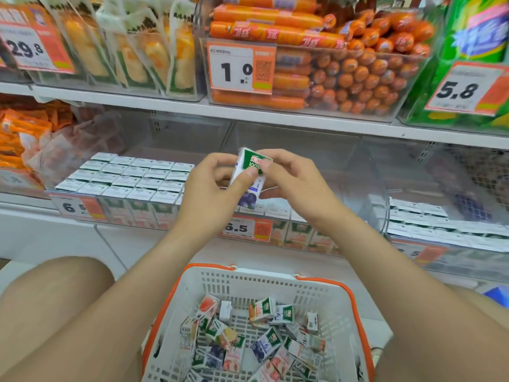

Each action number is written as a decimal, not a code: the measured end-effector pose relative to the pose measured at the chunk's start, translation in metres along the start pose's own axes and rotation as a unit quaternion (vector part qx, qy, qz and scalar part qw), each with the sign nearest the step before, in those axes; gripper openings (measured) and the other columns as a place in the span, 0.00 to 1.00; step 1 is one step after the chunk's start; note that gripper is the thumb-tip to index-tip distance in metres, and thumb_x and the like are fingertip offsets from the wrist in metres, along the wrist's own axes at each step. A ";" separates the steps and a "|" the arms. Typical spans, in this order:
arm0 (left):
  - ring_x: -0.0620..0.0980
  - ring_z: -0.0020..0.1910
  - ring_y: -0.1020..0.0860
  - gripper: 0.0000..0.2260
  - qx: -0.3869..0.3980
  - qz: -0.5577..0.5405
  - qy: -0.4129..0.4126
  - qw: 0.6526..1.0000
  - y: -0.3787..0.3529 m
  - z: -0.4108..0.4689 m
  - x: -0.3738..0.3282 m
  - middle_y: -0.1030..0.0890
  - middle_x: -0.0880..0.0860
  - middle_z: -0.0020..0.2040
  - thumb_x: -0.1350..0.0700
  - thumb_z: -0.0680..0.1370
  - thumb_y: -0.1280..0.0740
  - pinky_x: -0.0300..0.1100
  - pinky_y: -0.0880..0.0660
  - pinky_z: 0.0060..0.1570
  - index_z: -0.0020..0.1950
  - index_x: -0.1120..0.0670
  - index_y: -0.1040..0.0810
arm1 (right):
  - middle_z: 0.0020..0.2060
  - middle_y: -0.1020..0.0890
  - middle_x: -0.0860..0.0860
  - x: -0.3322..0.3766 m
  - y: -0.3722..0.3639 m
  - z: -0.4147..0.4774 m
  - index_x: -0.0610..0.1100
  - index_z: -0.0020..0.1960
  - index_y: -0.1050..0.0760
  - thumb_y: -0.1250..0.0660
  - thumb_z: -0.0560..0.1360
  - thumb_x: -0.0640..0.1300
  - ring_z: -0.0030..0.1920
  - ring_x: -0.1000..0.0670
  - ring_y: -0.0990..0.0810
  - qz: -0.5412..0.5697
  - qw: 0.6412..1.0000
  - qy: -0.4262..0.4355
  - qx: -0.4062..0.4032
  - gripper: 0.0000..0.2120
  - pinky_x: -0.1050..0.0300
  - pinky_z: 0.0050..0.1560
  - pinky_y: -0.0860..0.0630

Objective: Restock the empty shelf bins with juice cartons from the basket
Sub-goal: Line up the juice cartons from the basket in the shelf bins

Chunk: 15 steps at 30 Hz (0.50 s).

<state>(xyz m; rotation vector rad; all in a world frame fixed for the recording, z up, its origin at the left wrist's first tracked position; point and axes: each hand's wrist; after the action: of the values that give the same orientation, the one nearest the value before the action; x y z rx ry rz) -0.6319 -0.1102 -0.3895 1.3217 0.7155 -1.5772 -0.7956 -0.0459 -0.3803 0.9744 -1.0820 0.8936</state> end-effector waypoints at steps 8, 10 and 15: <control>0.50 0.52 0.14 0.25 0.208 0.018 -0.047 0.977 -0.060 -0.012 -0.025 0.13 0.47 0.56 0.66 0.78 0.27 0.40 0.18 0.53 0.72 0.46 0.22 | 0.45 0.13 0.44 0.017 0.068 -0.052 0.42 0.61 0.20 0.34 0.83 0.44 0.40 0.46 0.15 -0.023 0.992 -0.034 -0.122 0.09 0.50 0.41 0.18; 0.50 0.52 0.14 0.23 0.237 0.024 -0.065 0.969 -0.081 -0.013 -0.034 0.13 0.48 0.56 0.63 0.78 0.26 0.42 0.18 0.55 0.71 0.45 0.21 | 0.44 0.13 0.47 0.023 0.090 -0.065 0.47 0.61 0.20 0.32 0.83 0.46 0.40 0.48 0.16 -0.086 0.989 -0.019 -0.120 0.09 0.50 0.41 0.19; 0.42 0.54 0.17 0.14 0.216 0.132 -0.154 0.955 -0.147 -0.015 -0.038 0.14 0.44 0.56 0.54 0.81 0.29 0.45 0.20 0.58 0.67 0.48 0.20 | 0.45 0.13 0.49 0.026 0.165 -0.091 0.50 0.57 0.18 0.29 0.80 0.50 0.47 0.44 0.14 -0.162 0.966 -0.012 -0.200 0.08 0.41 0.51 0.16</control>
<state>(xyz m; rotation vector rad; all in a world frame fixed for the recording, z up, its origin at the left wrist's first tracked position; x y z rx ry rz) -0.7592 -0.0270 -0.3756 1.3639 -0.0081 -1.7206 -0.9169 0.0953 -0.3400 0.7907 -1.0351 0.3765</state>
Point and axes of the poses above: each hand's wrist, its own z-axis towards the middle knuckle, its own y-axis out of the back of the hand, x = y × z
